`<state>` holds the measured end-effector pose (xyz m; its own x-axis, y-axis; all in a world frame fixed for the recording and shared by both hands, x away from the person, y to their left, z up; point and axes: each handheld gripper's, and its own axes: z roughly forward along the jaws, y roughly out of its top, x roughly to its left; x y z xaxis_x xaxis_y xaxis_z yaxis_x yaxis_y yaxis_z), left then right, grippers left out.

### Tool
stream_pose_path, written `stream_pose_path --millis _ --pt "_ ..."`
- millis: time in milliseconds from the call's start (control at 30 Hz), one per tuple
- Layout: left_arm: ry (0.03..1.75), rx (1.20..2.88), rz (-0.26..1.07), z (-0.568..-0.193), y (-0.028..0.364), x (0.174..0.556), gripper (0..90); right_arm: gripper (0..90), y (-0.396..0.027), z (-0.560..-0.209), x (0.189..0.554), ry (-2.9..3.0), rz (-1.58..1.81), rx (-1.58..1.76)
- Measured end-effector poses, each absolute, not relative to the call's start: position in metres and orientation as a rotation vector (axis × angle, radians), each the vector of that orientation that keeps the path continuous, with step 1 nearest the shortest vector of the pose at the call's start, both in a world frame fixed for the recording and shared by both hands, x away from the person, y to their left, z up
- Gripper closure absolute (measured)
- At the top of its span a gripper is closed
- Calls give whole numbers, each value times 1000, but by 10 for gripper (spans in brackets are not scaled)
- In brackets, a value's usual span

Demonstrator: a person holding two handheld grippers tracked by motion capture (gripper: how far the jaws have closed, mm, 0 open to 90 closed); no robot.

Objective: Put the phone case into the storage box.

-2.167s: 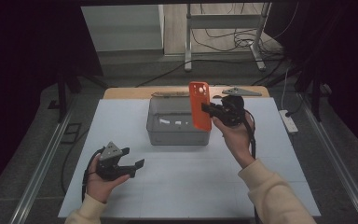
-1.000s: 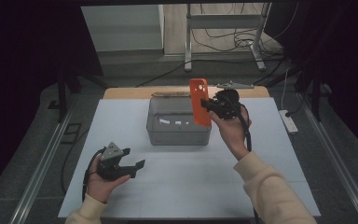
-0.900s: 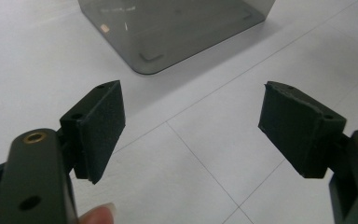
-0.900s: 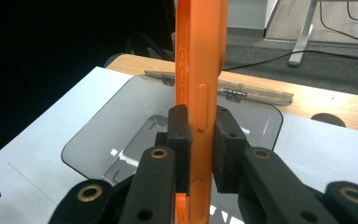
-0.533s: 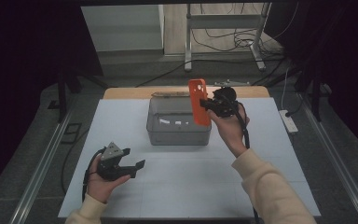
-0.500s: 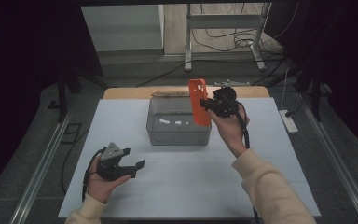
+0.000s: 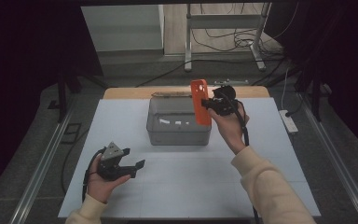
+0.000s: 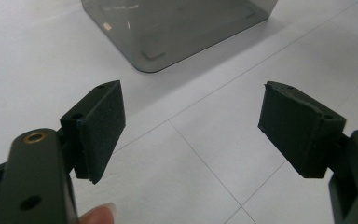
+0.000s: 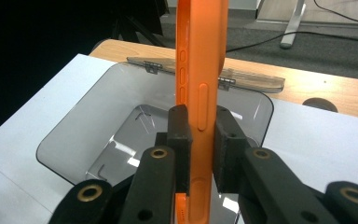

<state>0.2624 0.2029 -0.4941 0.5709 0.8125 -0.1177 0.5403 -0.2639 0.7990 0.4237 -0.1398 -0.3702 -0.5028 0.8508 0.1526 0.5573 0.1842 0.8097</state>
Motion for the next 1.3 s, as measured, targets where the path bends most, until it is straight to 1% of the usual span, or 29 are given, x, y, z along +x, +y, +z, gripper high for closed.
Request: stream_pose_path --millis 767,1300 --pt "1089 1946 401 -494 204 263 229 791 -128 -370 443 2184 1126 1425" --pt "1091 1949 403 -495 204 263 230 791 -127 -375 450 2190 1095 1456"
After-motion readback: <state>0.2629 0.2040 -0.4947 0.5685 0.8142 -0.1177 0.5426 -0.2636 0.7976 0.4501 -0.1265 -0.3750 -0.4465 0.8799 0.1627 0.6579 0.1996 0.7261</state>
